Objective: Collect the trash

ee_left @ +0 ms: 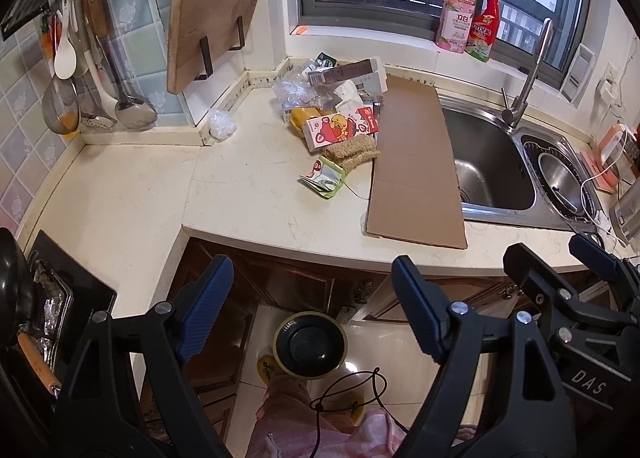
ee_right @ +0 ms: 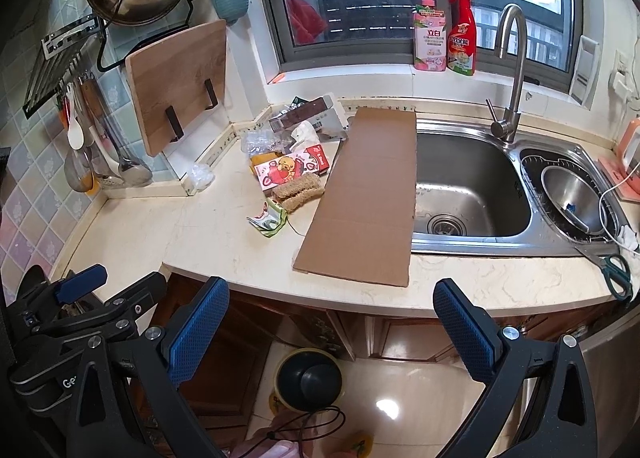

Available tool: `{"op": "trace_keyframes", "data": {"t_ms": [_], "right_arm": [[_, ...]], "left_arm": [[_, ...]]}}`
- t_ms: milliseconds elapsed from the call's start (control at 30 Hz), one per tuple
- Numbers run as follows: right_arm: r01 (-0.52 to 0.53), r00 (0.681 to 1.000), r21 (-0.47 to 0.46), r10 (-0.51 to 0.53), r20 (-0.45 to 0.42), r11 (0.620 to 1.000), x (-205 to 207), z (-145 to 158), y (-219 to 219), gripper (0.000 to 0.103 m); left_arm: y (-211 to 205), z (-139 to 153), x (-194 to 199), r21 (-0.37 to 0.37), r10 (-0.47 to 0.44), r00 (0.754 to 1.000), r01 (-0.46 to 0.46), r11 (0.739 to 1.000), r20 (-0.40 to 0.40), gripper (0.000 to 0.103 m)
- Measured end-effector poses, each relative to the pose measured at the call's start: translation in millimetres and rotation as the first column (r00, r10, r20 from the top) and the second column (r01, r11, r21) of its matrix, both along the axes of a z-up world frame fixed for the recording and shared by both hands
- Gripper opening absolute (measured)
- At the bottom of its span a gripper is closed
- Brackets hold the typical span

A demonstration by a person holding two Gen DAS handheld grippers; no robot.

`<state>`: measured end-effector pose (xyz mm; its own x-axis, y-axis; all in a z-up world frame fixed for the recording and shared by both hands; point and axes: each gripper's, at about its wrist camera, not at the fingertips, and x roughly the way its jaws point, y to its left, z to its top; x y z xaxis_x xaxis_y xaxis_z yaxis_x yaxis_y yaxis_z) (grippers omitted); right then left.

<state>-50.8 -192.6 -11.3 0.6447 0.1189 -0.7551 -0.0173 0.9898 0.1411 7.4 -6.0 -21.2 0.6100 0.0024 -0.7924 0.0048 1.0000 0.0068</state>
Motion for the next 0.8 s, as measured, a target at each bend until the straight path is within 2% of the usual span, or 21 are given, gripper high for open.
{"op": "trace_keyframes", "data": {"t_ms": [533,800], "right_arm": [[-0.005,1.0,0.006,0.005,-0.022,1.0,16.5,-1.2,-0.1,0.103],[-0.009,0.999,0.013,0.009,-0.039,1.0,33.3,-3.2,8.9,0.103]], "left_arm": [[8.2,-9.1,11.8,0.001,0.009,1.0,-0.009,1.0,-0.026,0.079],[18.5,-9.5,32.9,0.007,0.007,0.999,-0.007,1.0,-0.053,0.079]]}}
